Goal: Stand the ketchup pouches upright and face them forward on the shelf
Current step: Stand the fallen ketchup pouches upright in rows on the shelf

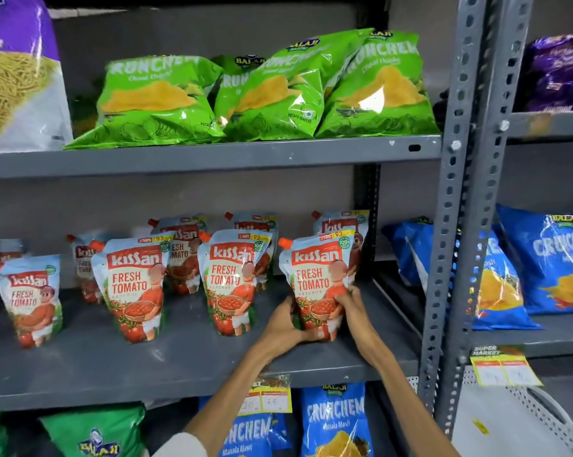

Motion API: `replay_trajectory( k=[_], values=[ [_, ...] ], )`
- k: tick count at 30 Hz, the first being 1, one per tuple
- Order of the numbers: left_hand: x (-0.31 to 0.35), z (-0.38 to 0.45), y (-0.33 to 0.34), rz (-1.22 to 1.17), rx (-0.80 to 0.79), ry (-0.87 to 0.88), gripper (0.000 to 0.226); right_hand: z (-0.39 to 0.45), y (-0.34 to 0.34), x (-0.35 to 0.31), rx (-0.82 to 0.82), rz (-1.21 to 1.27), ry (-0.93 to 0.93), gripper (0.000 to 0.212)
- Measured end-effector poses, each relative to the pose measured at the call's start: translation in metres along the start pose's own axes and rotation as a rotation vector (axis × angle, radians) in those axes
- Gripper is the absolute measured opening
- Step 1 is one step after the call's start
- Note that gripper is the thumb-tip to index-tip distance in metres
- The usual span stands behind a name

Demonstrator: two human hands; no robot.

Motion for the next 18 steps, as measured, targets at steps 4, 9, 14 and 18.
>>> replay_trajectory(
  k=[4,9,14,18],
  values=[
    [0.003,0.008,0.008,0.036,-0.024,0.026,0.097,0.003,-0.010,0.007,-0.044,-0.052,0.024,0.045],
    [0.023,0.019,0.039,0.060,0.020,0.042,0.091,0.006,-0.042,0.002,0.064,-0.118,-0.050,0.043],
    [0.034,0.035,0.064,0.036,0.017,0.066,0.089,0.016,-0.066,-0.001,0.187,-0.194,-0.107,0.041],
    [0.033,0.038,0.065,0.004,0.020,0.070,0.089,0.012,-0.065,0.000,0.206,-0.242,-0.096,0.047]
  ],
)
Point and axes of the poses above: each hand's wrist, its own z-axis towards the middle knuckle, its own y-axis out of the palm, x = y × z, the point moved 6 cm from there along z, towards the middle knuckle, and after that the axes turned 6 degrees about z, right-handed, at the moved point
